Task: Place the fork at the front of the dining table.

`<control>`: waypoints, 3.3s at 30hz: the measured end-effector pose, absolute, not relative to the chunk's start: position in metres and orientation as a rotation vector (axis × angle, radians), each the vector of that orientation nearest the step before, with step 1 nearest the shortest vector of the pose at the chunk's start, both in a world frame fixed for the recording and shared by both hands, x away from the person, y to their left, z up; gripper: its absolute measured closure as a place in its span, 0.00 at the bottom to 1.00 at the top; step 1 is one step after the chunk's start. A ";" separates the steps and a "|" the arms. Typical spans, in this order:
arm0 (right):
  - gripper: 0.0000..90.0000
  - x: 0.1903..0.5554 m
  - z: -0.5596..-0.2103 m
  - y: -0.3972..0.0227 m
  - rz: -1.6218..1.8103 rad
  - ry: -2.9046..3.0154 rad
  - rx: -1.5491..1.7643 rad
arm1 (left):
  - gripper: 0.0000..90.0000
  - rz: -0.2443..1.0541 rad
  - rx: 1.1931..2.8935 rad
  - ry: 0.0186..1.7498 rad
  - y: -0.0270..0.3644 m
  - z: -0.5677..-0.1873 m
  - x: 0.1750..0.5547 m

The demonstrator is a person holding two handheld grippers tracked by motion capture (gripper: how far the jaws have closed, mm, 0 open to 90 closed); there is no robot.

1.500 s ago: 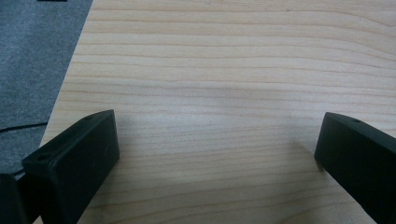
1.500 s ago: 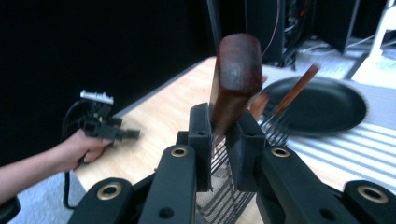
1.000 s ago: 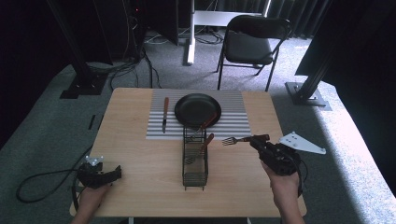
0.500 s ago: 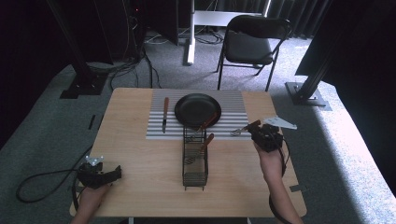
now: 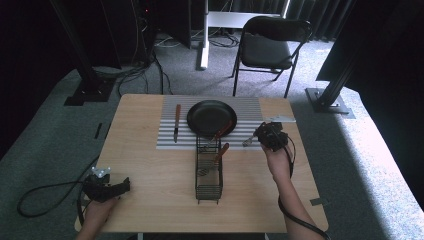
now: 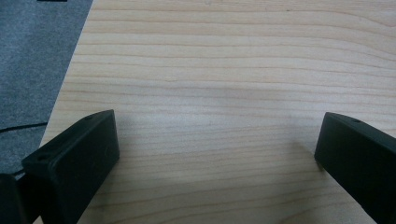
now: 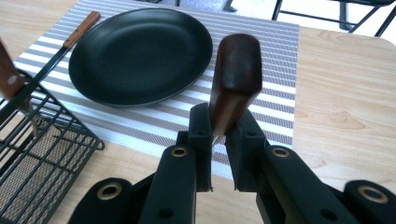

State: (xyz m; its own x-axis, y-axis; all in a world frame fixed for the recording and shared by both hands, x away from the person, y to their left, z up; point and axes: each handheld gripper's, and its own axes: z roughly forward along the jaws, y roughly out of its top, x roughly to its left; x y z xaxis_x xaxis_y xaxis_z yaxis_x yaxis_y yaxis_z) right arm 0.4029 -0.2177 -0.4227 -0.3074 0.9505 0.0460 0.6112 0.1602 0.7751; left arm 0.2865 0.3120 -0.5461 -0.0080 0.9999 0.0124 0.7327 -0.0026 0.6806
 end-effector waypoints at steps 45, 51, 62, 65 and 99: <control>0.90 0.556 -0.451 -0.175 0.770 2.026 1.738 | 0.00 0.717 1.785 1.792 0.312 -0.546 0.286; 0.90 0.588 -0.478 -0.170 0.683 2.032 1.858 | 0.00 0.717 1.782 1.792 0.312 -0.546 0.286; 0.81 0.606 -0.505 -0.161 0.594 2.045 1.911 | 0.00 0.718 1.781 1.792 0.312 -0.546 0.286; 0.74 0.599 -0.499 -0.165 0.618 2.037 1.903 | 0.00 0.718 1.782 1.792 0.312 -0.546 0.286; 0.83 0.518 -0.505 -0.207 0.774 2.083 1.911 | 0.00 0.717 1.785 1.792 0.312 -0.546 0.286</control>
State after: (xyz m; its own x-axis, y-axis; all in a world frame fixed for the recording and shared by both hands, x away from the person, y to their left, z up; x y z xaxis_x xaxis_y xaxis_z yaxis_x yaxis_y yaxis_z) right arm 0.5184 -0.2075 -0.5049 -0.1371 0.9718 0.1920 0.8613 0.0212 0.5077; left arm 0.2864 0.3119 -0.5461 -0.0089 0.9999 0.0119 0.7322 -0.0016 0.6810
